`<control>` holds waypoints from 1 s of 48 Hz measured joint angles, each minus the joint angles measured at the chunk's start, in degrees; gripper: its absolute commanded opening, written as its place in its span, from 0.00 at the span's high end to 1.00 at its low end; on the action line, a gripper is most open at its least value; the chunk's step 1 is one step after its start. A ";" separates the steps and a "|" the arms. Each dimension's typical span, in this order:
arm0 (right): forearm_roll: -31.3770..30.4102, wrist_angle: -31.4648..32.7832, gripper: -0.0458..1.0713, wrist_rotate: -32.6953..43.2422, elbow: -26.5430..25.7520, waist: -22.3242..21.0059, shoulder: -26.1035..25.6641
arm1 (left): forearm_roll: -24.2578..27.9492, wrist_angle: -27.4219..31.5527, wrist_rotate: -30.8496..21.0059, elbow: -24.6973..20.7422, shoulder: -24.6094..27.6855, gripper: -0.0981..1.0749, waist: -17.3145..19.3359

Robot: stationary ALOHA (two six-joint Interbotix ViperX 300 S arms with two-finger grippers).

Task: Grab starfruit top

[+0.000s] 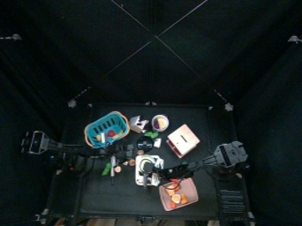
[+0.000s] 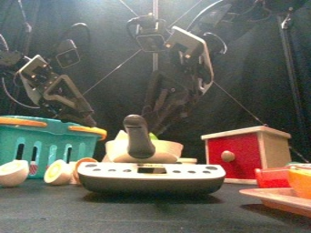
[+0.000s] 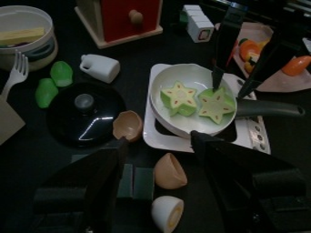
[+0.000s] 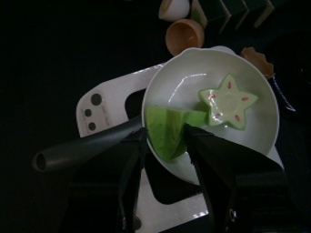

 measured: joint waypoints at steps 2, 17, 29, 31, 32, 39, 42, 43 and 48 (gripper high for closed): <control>0.00 0.35 0.28 0.00 0.00 0.00 0.00 | 0.00 0.00 0.00 0.00 0.00 0.13 0.00; 0.88 1.67 0.25 0.35 0.00 -1.32 -0.70 | 0.00 0.00 0.00 0.00 0.00 0.13 0.00; 5.10 0.97 0.13 0.35 0.00 -2.11 -0.70 | 0.00 0.00 0.00 0.18 0.00 0.13 0.00; 5.27 0.70 0.11 0.35 0.00 -2.11 -0.70 | 0.00 0.00 0.00 0.18 0.00 0.13 0.00; 5.36 0.62 0.11 0.44 0.00 -2.20 -0.79 | 0.00 0.00 0.00 0.18 0.00 0.13 0.00; 5.45 -0.88 0.10 0.35 -0.18 -2.29 -0.70 | 0.00 0.00 0.00 0.18 0.00 0.13 0.00; 5.45 -1.67 0.10 0.26 -0.53 -2.37 -0.70 | 0.00 0.00 0.00 0.18 0.00 0.13 0.00; 5.45 -1.85 0.10 0.18 -0.62 -2.46 -0.70 | 0.00 0.00 0.00 0.18 0.00 0.13 -0.09; 5.54 -2.29 0.10 0.18 -0.97 -3.08 -0.44 | 0.00 0.00 0.00 0.18 0.00 0.13 0.00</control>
